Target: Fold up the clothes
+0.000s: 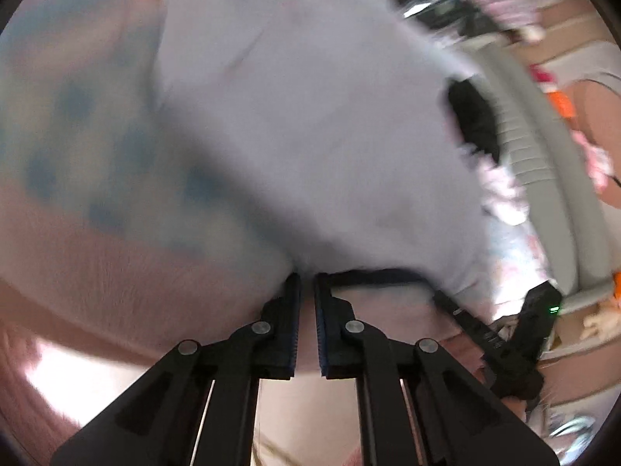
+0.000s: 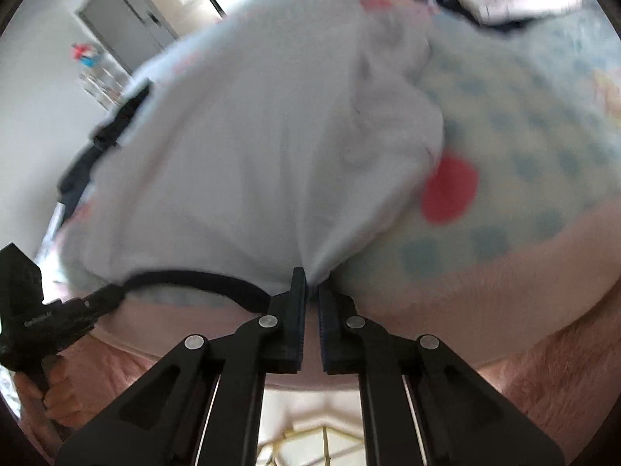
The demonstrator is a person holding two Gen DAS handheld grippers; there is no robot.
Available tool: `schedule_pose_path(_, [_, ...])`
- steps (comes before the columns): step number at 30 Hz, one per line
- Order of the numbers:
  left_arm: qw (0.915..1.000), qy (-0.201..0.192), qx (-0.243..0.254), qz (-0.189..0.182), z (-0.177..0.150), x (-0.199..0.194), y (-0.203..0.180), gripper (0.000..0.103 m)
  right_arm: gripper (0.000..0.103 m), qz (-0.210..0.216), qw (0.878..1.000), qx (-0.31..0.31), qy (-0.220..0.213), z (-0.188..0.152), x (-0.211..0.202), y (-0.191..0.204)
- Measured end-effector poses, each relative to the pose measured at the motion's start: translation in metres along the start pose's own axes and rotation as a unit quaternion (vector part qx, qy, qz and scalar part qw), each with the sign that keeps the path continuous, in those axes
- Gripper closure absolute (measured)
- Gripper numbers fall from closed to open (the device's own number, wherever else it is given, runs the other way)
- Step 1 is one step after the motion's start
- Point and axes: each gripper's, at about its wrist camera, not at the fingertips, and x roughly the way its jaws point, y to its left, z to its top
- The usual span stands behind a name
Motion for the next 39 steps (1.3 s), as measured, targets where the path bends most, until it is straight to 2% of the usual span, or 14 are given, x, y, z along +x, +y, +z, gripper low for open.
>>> schedule_pose_path(2, [0.9998,0.018,0.009,0.003,-0.006,-0.008,0.0,0.094,0.096,0.017,1.0,0.016,0.006,0.001,-0.013,-0.004])
schedule_pose_path(4, [0.9985,-0.002,0.055,0.009,-0.009,-0.033,-0.013,0.094,0.091,0.025,0.999,0.026,0.003,0.001,-0.028,-0.007])
schedule_pose_path(6, [0.9943,-0.016,0.106,0.002,-0.004,-0.058,-0.029,0.087,0.091,0.018,0.999,0.019,-0.024,0.003,-0.058,-0.008])
schedule_pose_path(8, [0.9894,-0.03,0.142,0.006,0.02,-0.071,-0.048,0.06,0.085,0.013,0.999,0.008,-0.045,0.015,-0.08,-0.008])
schedule_pose_path(11, [0.9838,-0.05,0.172,0.015,0.076,-0.078,-0.077,0.059,0.061,0.023,0.998,-0.005,-0.059,0.061,-0.094,-0.005])
schedule_pose_path(12, [0.9828,-0.058,0.174,0.021,0.101,-0.076,-0.087,0.059,0.058,0.022,0.998,-0.015,-0.06,0.088,-0.087,-0.002])
schedule_pose_path(18, [0.9759,-0.094,0.173,0.094,0.271,-0.022,-0.13,0.059,0.058,0.002,0.998,-0.03,-0.053,0.252,-0.011,-0.004])
schedule_pose_path(21, [0.9737,-0.09,0.173,0.119,0.339,0.027,-0.15,0.059,0.058,-0.039,0.998,-0.027,-0.042,0.311,0.031,-0.011])
schedule_pose_path(24, [0.9741,-0.075,0.161,0.14,0.376,0.068,-0.161,0.059,0.058,-0.086,0.995,-0.027,-0.03,0.361,0.069,-0.018])
schedule_pose_path(30, [0.9751,-0.026,0.13,0.178,0.413,0.124,-0.178,0.057,0.058,-0.143,0.989,-0.032,0.025,0.386,0.092,-0.027])
schedule_pose_path(34, [0.9892,0.0,0.076,0.125,0.431,0.139,-0.178,0.051,0.058,-0.14,0.989,0.0,0.04,0.4,0.089,-0.034])
schedule_pose_path(36, [0.9914,0.029,0.062,0.111,0.436,0.152,-0.176,0.053,0.054,-0.124,0.991,0.003,0.049,0.408,0.094,-0.036])
schedule_pose_path(38, [0.9909,0.033,0.059,0.117,0.436,0.155,-0.174,0.092,0.052,-0.108,0.992,0.003,0.06,0.421,0.107,-0.036])
schedule_pose_path(39, [0.9909,0.026,0.056,0.12,0.435,0.151,-0.173,0.092,0.052,-0.099,0.993,0.004,0.066,0.426,0.114,-0.037])
